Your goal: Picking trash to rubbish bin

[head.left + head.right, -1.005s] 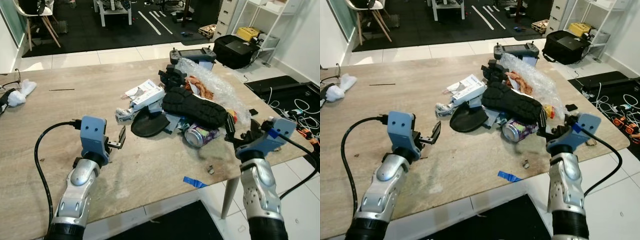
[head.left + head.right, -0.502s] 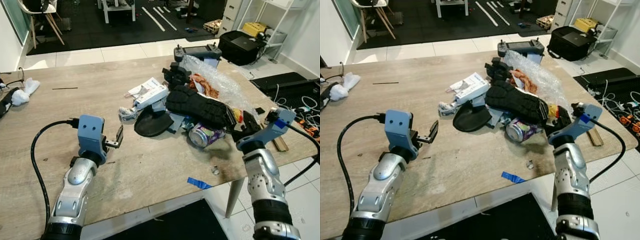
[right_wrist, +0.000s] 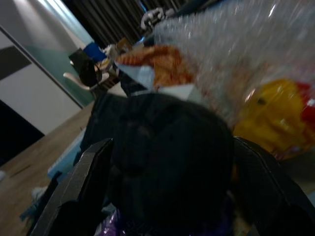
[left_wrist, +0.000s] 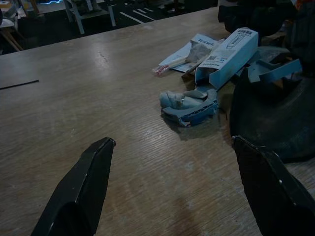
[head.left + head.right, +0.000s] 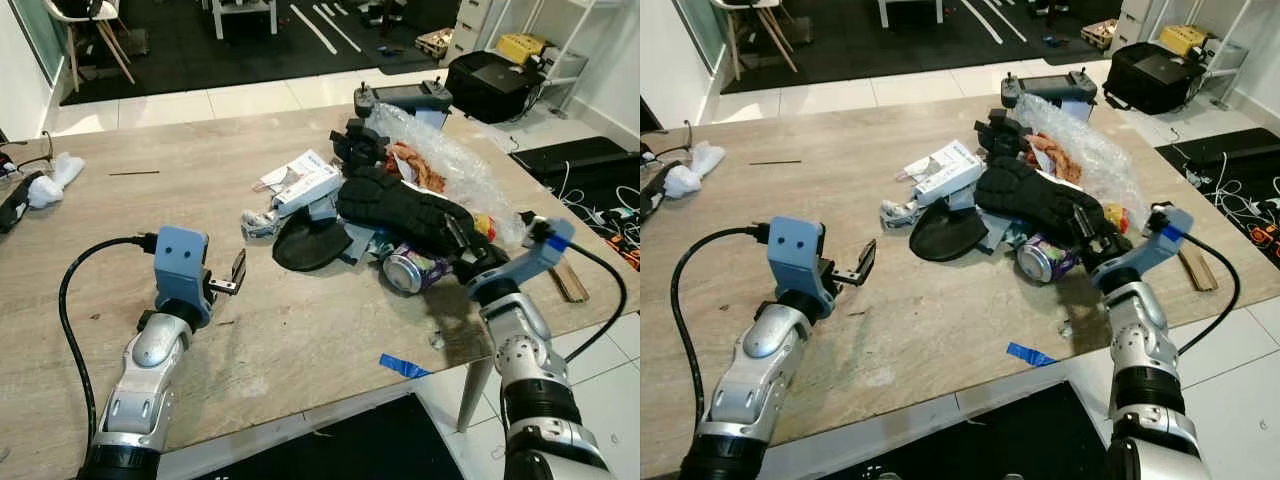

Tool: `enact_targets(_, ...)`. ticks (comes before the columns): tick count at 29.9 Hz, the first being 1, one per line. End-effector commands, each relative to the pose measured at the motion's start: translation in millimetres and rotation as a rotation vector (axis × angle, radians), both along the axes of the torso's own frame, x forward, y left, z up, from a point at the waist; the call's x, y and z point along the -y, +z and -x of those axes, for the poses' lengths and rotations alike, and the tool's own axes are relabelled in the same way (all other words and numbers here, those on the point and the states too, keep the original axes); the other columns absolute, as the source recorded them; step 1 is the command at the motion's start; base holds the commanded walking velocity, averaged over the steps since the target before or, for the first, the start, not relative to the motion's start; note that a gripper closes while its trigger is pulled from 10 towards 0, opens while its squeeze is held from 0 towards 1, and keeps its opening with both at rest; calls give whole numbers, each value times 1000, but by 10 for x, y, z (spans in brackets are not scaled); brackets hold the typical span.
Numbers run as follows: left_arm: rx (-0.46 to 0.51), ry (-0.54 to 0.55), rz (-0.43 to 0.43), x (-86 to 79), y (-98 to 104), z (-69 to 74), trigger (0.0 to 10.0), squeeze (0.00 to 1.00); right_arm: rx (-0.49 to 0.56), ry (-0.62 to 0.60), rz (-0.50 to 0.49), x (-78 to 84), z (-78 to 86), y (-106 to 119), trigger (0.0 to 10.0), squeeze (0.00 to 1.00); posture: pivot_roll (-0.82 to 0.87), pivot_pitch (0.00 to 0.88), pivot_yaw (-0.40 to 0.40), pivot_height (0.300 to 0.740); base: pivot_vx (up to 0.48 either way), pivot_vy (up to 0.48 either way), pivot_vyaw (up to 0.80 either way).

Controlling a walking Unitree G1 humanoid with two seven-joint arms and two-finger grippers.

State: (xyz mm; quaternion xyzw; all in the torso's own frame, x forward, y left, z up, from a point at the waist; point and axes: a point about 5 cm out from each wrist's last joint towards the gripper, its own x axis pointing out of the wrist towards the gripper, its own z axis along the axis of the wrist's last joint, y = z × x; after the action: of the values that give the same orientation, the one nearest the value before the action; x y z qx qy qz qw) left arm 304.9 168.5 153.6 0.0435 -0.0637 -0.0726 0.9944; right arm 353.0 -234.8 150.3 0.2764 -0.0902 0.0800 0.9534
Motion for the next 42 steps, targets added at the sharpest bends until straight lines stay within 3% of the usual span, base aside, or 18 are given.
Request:
enact_targets(1,-18,3,-24,-32,-21,23,10000,0,-32,28,8,-20,-13,-40,10000,0,-9,182,16,740,0,0,0)
enact_targets(12,-19,2,-27,-32,-16,23,10000,0,-93,131,9,-170,-23,-120,10000,0,-8,183,16,740,0,0,0)
enact_targets(23,-19,2,-23,-19,-12,18,10000,0,-18,258,-24,-434,16,20,10000,0,-10,184,14,740,0,0,0)
enact_targets(33,-16,2,-23,-20,-3,14,10000,0,-6,264,-37,-470,58,42,10000,0,-10,185,16,740,0,0,0)
enact_targets(34,-17,1,-23,-17,-4,12,10000,0,-5,263,-41,-471,60,45,7647,0,-12,184,16,740,0,0,0)
enact_targets(35,-17,1,-23,-17,-4,12,10000,0,-5,263,-41,-471,60,45,7647,0,-12,184,16,740,0,0,0)
enact_targets(36,-17,0,-22,-12,-6,10,10000,0,-4,258,-42,-468,62,48,4431,0,-13,184,15,740,0,0,0)
enact_targets(38,-19,-2,-21,-2,-11,12,10000,0,-5,238,-41,-455,62,47,1137,0,-13,184,15,740,0,0,0)
enact_targets(39,-19,-3,-21,-1,-11,13,10000,0,-5,231,-42,-450,62,48,0,0,-13,184,15,740,0,0,0)
enact_targets(42,-19,-2,-20,-3,-11,11,10000,0,-1,226,-48,-448,62,59,0,0,-13,183,14,740,0,0,0)
